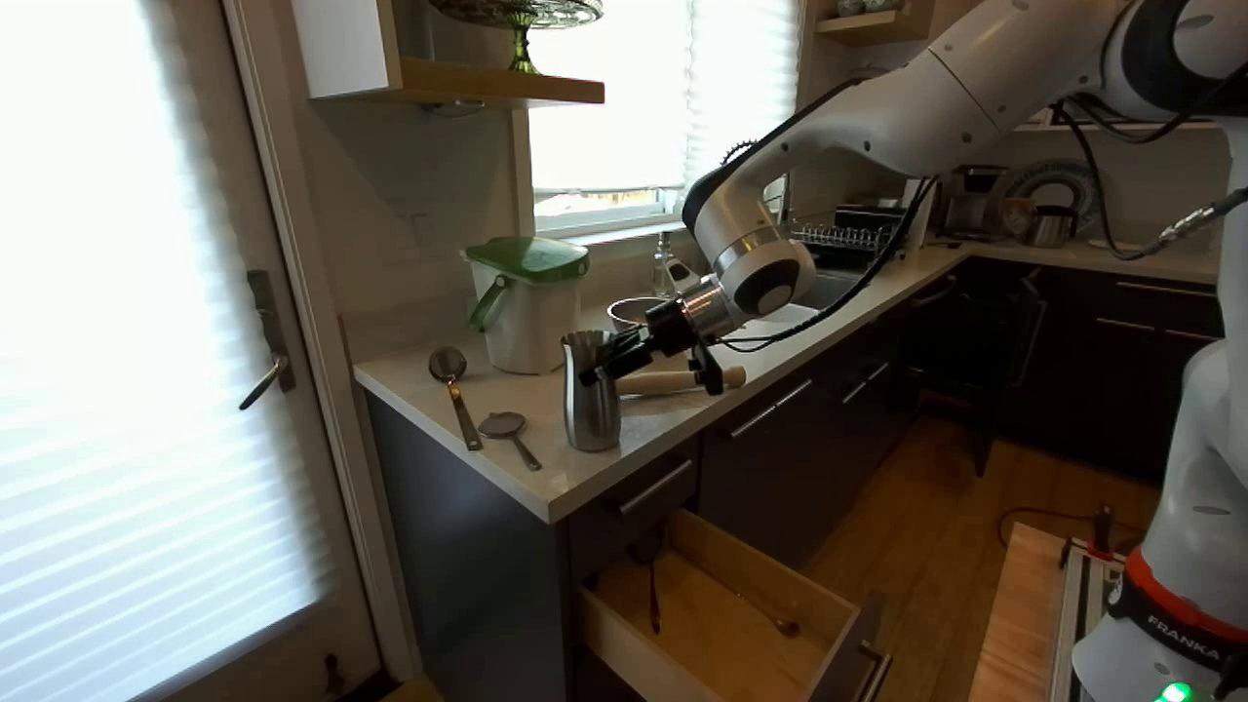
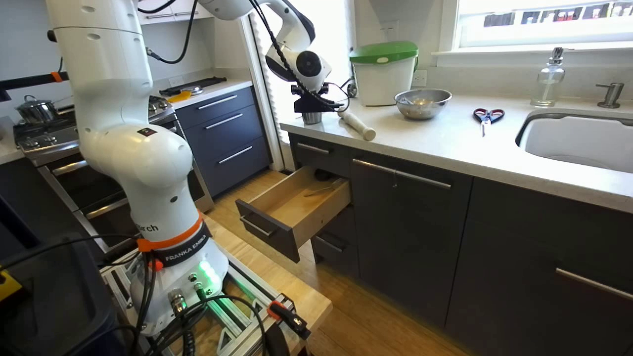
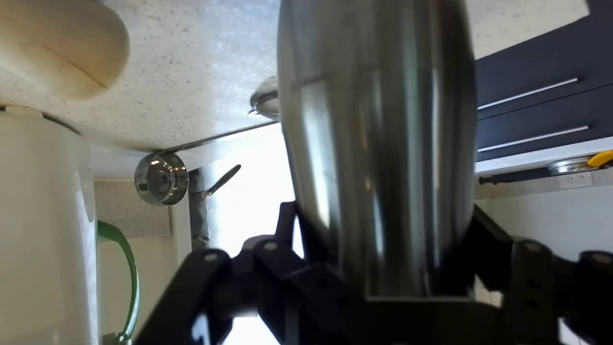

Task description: Transfer the silver cup to the open drawer

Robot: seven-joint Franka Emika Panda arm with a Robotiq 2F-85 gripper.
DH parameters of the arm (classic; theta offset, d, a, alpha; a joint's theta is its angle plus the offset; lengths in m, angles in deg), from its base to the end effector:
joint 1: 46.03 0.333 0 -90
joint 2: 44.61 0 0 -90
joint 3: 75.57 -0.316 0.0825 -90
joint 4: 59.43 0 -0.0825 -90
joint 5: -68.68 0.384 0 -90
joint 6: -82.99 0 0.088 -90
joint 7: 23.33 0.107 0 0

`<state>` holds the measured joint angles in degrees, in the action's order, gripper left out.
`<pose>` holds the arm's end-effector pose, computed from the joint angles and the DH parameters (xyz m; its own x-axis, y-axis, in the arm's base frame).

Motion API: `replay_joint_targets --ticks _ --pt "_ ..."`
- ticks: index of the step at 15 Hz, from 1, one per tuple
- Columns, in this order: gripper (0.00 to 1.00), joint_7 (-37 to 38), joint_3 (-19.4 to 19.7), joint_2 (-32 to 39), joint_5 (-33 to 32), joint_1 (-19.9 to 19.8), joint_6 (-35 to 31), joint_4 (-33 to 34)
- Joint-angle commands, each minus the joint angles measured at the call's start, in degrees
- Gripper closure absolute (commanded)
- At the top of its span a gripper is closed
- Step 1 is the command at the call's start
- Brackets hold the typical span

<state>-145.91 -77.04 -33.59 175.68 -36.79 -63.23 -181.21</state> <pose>0.5700 0.0943 0.3304 0.3766 0.2514 0.8916 0.6982 -0.7096 -0.0948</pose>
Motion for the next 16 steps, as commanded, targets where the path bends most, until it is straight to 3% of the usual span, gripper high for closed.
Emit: replay_joint_targets --ticks 1,5,10,16 --pt "0.43 10.2 -1.6 -6.1 -6.8 0.4 -4.9 -5.1" --pt "0.43 25.0 -3.1 -10.4 -17.7 0.0 -6.6 -9.8" --pt "0.43 45.4 -3.5 -14.9 -33.6 -1.0 -3.5 -14.8" --pt "0.43 63.6 -3.0 -16.3 -50.5 -2.6 1.7 -17.6"
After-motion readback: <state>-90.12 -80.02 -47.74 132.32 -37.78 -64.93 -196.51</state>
